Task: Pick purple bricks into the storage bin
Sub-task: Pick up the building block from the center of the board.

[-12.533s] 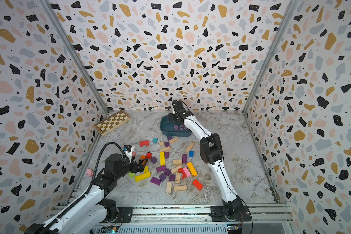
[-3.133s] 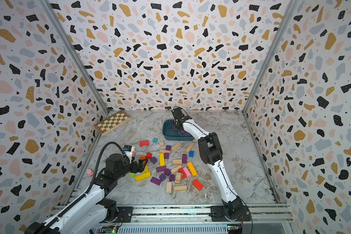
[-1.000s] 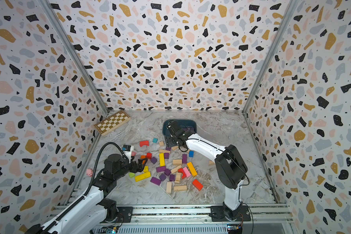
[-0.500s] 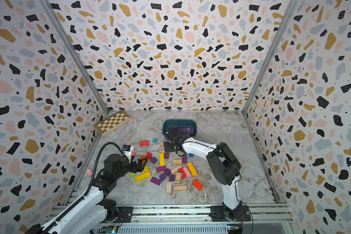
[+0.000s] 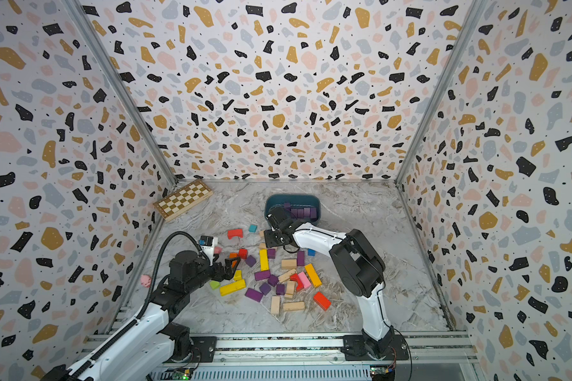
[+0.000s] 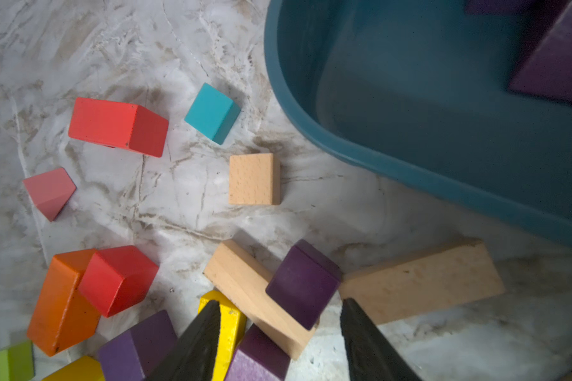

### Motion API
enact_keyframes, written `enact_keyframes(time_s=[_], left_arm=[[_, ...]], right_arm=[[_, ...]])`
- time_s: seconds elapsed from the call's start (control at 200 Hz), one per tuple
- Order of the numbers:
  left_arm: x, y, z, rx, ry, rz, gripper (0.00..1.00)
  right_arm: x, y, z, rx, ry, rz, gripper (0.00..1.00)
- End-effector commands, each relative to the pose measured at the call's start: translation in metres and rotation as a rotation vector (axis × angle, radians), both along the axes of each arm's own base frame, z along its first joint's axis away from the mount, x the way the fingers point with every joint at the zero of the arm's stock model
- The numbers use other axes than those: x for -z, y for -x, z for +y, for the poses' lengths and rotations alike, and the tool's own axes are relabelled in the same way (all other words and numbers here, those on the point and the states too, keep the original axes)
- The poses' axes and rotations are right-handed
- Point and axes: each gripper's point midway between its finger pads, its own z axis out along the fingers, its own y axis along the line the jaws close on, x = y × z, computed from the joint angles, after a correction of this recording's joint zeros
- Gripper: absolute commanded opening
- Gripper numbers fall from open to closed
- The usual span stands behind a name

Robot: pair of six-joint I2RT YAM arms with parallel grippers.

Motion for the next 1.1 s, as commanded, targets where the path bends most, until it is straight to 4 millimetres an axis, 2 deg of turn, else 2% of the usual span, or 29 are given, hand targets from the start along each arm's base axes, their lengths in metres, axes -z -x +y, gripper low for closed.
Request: enact_keyframes(time_s=[0.0, 0.315, 0.736, 0.946, 1.096], left_arm=[[-0.013, -0.005, -0.002, -0.001, 0.009, -0.041, 0.99], [-0.013, -0.006, -0.002, -0.002, 0.009, -0.038, 0.99], [-0.013, -0.006, -0.002, 0.0, 0.008, -0.038, 0.99], [-0.013, -0.006, -0.002, 0.0, 0.008, -0.038, 0.99], [-0.012, -0.005, -0.002, 0.0, 0.008, -0.036, 0.99]], right_arm=[[-0.007, -0.004, 0.009, -0.005, -0.018, -0.009, 0.59], [0.0, -0.011, 0.013, -0.006, 0.0, -0.01, 0.57], [0.009, -0.016, 0.012, -0.014, 0.037, -0.013, 0.47], [0.008, -0.019, 0.01, -0.011, 0.057, -0.027, 0.39], [0.007, -0.02, 0.01, -0.013, 0.062, -0.03, 0.37]])
